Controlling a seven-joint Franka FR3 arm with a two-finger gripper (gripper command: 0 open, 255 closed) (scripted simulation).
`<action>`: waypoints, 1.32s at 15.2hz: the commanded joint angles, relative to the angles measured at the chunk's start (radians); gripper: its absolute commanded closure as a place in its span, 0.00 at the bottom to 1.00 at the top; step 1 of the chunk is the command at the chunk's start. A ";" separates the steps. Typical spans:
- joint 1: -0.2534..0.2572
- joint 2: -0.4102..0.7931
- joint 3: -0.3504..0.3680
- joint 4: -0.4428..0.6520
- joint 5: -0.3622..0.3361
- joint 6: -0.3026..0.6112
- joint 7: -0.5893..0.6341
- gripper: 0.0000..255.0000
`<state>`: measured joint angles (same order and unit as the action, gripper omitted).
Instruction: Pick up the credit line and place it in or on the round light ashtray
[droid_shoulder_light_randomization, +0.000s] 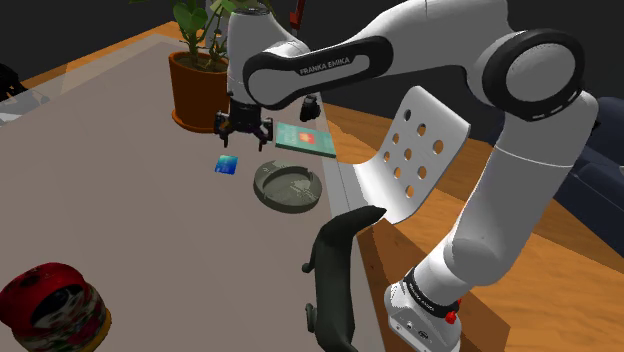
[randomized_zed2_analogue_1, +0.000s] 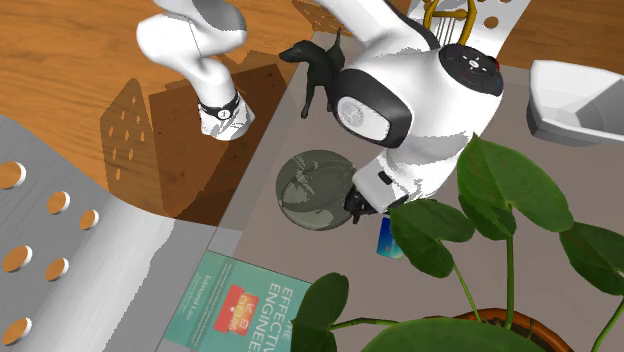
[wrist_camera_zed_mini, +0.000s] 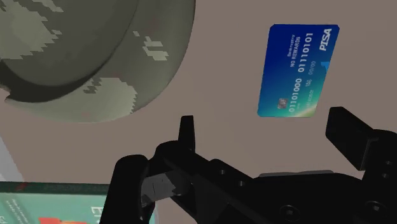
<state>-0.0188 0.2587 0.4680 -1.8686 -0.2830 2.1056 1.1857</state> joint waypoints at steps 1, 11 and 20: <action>0.026 0.081 -0.015 0.088 -0.045 -0.009 0.059 0.00; 0.058 0.208 -0.053 0.147 -0.111 0.055 0.125 0.00; 0.058 0.208 -0.053 0.147 -0.111 0.055 0.125 1.00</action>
<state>0.0397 0.4664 0.4154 -1.7209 -0.3936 2.1613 1.3104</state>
